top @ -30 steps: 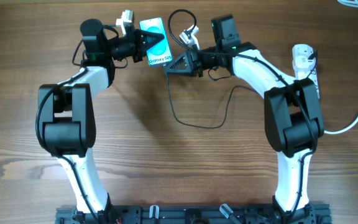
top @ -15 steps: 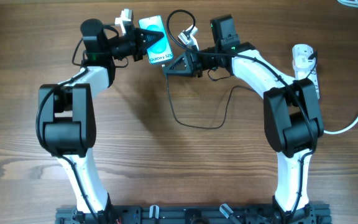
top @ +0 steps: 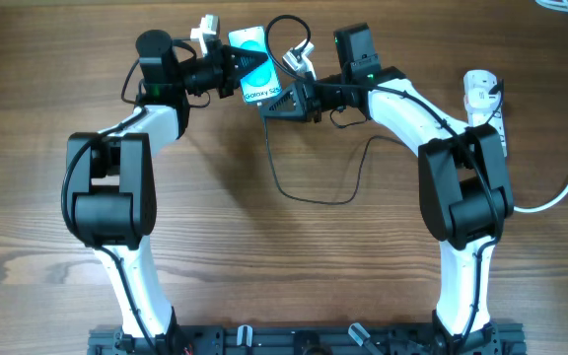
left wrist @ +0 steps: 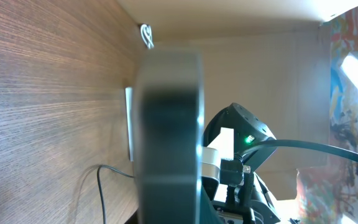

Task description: Plug charger to phone and switch on socket

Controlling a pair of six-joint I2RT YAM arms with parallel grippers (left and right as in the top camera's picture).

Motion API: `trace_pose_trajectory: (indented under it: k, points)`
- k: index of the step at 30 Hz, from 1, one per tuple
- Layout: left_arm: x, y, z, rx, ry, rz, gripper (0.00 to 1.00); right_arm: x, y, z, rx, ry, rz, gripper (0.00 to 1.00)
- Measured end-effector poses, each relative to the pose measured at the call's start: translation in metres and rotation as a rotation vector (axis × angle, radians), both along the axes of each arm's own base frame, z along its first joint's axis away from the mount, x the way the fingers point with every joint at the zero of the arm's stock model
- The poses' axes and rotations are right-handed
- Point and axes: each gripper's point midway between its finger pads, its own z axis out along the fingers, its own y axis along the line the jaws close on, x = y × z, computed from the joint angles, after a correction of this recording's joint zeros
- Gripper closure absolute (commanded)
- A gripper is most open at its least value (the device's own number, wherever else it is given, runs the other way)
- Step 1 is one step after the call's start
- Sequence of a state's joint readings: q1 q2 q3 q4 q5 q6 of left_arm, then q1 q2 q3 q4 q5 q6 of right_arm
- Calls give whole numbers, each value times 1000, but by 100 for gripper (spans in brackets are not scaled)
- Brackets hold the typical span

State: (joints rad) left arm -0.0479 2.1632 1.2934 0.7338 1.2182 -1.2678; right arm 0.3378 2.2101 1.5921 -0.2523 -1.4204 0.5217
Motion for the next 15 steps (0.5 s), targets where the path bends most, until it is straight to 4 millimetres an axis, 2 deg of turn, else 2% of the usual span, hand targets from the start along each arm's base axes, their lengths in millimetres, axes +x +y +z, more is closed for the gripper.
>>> trace_pose_trajectory:
  k: [15]
  points:
    - [0,0,4,-3,-24,-5,96,0,0,0,0,0,0,95]
